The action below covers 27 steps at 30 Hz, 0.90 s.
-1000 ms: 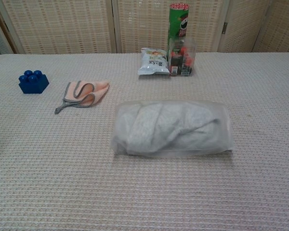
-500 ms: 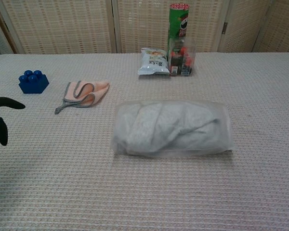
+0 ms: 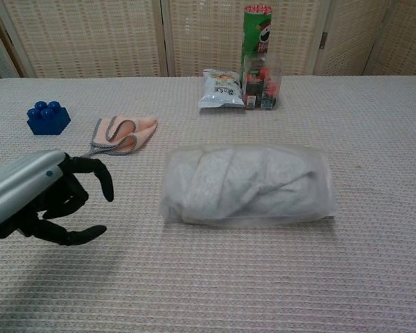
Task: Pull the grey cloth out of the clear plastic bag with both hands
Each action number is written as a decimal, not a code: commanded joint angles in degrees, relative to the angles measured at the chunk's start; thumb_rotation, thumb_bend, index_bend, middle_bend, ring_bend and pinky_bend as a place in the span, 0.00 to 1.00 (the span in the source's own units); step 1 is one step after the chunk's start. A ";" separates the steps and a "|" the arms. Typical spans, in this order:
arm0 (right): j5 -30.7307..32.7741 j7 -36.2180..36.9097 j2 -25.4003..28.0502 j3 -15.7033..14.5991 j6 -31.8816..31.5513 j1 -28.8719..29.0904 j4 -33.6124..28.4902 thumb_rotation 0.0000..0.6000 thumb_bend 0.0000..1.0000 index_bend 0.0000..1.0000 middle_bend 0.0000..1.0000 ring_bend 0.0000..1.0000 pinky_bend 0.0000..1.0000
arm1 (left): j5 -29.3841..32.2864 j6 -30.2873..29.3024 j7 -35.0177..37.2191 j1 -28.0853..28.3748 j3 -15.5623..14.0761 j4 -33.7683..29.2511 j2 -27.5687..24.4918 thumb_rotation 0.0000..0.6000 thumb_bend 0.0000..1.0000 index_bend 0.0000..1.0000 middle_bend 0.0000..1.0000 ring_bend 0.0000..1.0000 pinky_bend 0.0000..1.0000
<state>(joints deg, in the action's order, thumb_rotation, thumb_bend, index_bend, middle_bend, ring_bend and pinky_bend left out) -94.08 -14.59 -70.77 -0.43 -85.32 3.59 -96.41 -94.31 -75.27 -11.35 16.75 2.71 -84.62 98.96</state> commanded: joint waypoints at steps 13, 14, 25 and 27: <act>2.48 0.74 0.72 0.72 1.70 0.69 -0.23 1.00 0.10 0.00 0.00 0.00 0.00 | 0.66 -0.15 -3.82 5.36 2.89 15.82 13.80 1.00 0.29 0.47 1.00 1.00 1.00; 2.60 0.77 0.79 0.74 1.77 0.71 -0.28 1.00 0.10 0.00 0.00 0.00 0.00 | 0.58 -0.31 -3.72 5.68 3.05 16.50 14.30 1.00 0.29 0.47 1.00 1.00 1.00; 4.22 0.89 1.22 1.09 3.09 1.25 -0.37 1.00 0.10 0.00 0.00 0.00 0.00 | -0.27 -2.76 0.42 8.32 3.66 25.99 19.48 1.00 0.30 0.50 1.00 1.00 1.00; 4.54 0.67 1.10 1.16 3.37 1.38 -0.32 1.00 0.10 0.00 0.00 0.00 0.00 | -0.19 -3.04 0.94 8.71 3.73 26.64 19.98 1.00 0.30 0.49 1.00 1.00 1.00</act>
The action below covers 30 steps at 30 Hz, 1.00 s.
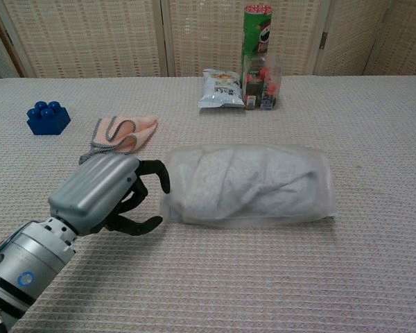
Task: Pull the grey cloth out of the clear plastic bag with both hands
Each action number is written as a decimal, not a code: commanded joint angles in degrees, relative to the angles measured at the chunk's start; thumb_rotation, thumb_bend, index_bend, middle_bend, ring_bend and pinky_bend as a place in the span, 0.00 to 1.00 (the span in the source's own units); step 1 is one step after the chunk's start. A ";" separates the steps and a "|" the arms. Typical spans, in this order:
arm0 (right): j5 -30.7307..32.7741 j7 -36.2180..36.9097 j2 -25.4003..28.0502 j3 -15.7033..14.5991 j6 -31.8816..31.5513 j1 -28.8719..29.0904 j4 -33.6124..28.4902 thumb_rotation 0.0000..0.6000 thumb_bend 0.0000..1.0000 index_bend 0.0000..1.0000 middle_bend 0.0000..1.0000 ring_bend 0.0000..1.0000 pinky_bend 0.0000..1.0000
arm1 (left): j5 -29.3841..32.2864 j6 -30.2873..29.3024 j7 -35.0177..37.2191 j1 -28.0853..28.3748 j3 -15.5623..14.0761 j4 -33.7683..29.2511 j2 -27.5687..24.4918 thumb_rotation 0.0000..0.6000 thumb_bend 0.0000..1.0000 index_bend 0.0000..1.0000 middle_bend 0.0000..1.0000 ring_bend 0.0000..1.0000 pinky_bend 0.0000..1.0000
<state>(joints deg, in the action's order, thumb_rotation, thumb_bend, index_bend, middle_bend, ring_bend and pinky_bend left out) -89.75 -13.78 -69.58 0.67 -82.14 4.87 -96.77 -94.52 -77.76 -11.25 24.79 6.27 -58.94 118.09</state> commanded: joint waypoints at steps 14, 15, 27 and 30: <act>0.46 0.62 0.54 0.00 -0.09 0.09 -0.13 1.00 0.10 0.00 0.00 0.00 0.00 | 1.98 0.04 0.19 3.13 1.19 3.19 3.49 1.00 0.30 0.55 1.00 1.00 1.00; 0.46 0.66 0.57 0.01 -0.16 0.07 -0.12 1.00 0.10 0.00 0.00 0.00 0.00 | 2.23 0.18 0.13 3.22 1.27 3.56 3.61 1.00 0.30 0.55 1.00 1.00 1.00; -0.02 1.09 0.89 -0.40 -0.24 0.06 -0.41 1.00 0.10 0.00 0.00 0.00 0.00 | 3.29 0.29 1.19 3.95 0.61 7.67 4.66 1.00 0.41 0.62 1.00 1.00 1.00; -0.22 1.25 1.03 -0.47 -0.39 0.02 -0.45 1.00 0.10 0.00 0.00 0.00 0.00 | 2.98 -0.25 1.70 4.10 0.15 8.85 5.22 1.00 0.53 0.68 1.00 1.00 1.00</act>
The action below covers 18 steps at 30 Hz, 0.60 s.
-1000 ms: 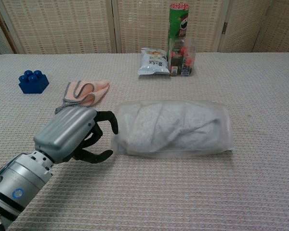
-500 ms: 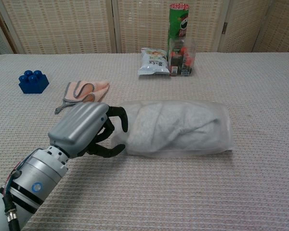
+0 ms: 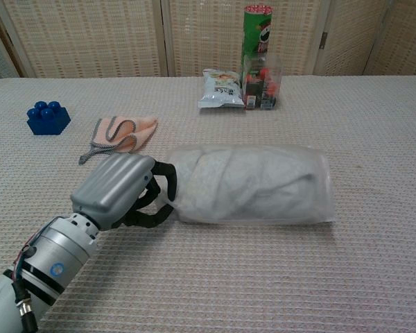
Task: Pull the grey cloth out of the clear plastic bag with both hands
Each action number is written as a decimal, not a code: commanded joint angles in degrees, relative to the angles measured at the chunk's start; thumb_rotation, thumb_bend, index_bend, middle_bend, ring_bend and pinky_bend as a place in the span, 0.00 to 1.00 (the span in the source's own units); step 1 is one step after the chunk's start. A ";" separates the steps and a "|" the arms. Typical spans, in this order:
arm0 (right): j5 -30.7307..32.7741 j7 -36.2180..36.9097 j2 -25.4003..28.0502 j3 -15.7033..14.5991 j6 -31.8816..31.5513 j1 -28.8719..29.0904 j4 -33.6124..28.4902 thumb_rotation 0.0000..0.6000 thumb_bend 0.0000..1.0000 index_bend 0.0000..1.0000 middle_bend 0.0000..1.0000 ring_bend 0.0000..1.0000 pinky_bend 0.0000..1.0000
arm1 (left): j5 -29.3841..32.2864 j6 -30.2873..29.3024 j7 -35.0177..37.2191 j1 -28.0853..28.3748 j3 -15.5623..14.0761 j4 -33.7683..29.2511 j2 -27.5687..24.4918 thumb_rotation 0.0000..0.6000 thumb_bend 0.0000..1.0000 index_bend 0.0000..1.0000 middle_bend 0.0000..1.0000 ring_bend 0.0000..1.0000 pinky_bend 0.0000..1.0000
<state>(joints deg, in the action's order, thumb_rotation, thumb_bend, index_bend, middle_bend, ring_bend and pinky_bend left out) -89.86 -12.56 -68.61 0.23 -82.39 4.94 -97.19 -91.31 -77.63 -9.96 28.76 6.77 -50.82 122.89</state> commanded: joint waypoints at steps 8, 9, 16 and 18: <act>-0.49 -0.23 -0.36 -0.14 -0.10 0.09 0.32 1.00 0.10 0.00 0.00 0.00 0.00 | -0.85 -2.14 1.70 0.28 -1.10 2.12 1.23 1.00 0.60 0.73 1.00 1.00 1.00; -0.66 -0.24 -0.77 -0.11 0.02 0.27 0.62 1.00 0.10 0.00 0.00 0.00 0.00 | -0.94 -2.31 1.86 0.27 -1.22 1.97 1.14 1.00 0.60 0.73 1.00 1.00 1.00; 0.55 3.92 -5.20 1.78 6.98 5.30 5.33 1.00 0.14 0.02 0.00 0.00 0.00 | -1.93 -3.45 1.86 -0.31 -2.91 0.07 -0.16 1.00 0.61 0.74 1.00 1.00 1.00; 2.05 5.60 -6.39 3.16 10.63 7.91 6.27 1.00 0.18 0.09 0.00 0.00 0.00 | -2.03 -3.68 1.77 -0.54 -3.22 -0.70 -0.55 1.00 0.61 0.74 1.00 1.00 1.00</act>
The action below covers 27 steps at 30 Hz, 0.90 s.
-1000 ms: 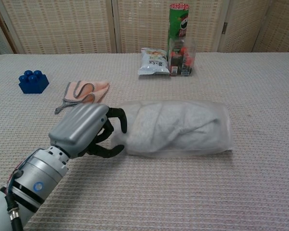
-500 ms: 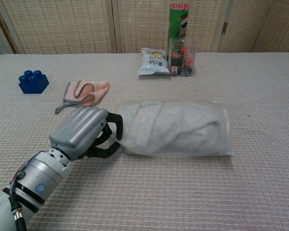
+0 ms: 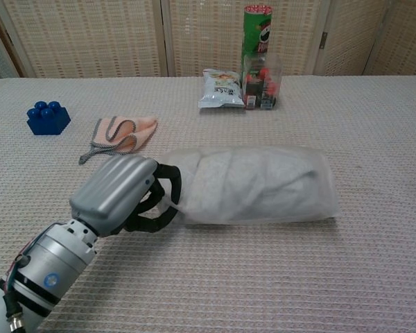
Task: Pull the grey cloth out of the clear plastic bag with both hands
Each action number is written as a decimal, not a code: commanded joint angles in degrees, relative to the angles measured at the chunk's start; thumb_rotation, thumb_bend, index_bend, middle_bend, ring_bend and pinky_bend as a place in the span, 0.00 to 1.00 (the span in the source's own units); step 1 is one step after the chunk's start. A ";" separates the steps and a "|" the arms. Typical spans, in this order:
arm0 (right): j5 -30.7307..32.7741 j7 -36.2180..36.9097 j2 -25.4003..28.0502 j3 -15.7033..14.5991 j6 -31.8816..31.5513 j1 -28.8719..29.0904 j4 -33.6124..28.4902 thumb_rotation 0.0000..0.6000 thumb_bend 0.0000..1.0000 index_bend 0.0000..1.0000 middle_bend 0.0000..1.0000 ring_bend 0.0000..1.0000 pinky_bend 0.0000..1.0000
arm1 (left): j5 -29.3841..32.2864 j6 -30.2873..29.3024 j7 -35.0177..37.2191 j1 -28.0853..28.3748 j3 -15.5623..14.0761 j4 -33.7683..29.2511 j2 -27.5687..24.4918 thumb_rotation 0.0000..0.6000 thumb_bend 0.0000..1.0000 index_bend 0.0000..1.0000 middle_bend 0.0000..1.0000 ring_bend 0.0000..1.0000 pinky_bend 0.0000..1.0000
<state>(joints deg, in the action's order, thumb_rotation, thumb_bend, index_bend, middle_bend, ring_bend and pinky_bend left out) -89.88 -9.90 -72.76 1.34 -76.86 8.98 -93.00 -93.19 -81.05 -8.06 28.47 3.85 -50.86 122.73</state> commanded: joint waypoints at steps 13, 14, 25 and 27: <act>9.91 3.66 -12.98 6.64 16.62 13.42 7.45 1.00 0.29 0.37 0.00 0.00 0.00 | -0.32 -0.75 -2.03 -0.67 -0.67 -4.52 -2.56 1.00 0.61 0.74 1.00 1.00 1.00; 10.57 3.76 -13.96 6.86 16.99 13.85 8.11 1.00 0.29 0.37 0.00 0.00 0.00 | -0.33 -0.82 -2.14 -0.70 -0.67 -4.75 -2.70 1.00 0.61 0.74 1.00 1.00 1.00; 14.55 4.13 -20.11 7.63 18.52 16.16 12.83 1.00 0.29 0.40 0.00 0.00 0.00 | -0.35 -0.67 -2.65 -0.51 -0.44 -6.16 -3.56 1.00 0.61 0.74 1.00 1.00 1.00; 15.46 3.72 -21.30 7.72 19.05 16.67 13.50 1.00 0.29 0.41 0.00 0.00 0.00 | -0.36 -0.63 -2.76 -0.53 -0.50 -6.19 -3.65 1.00 0.61 0.74 1.00 1.00 1.00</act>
<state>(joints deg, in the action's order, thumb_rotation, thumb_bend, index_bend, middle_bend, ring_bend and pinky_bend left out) -75.03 -5.90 -93.36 8.93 -58.25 25.22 -80.03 -93.55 -81.70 -10.82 27.94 3.36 -57.04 119.09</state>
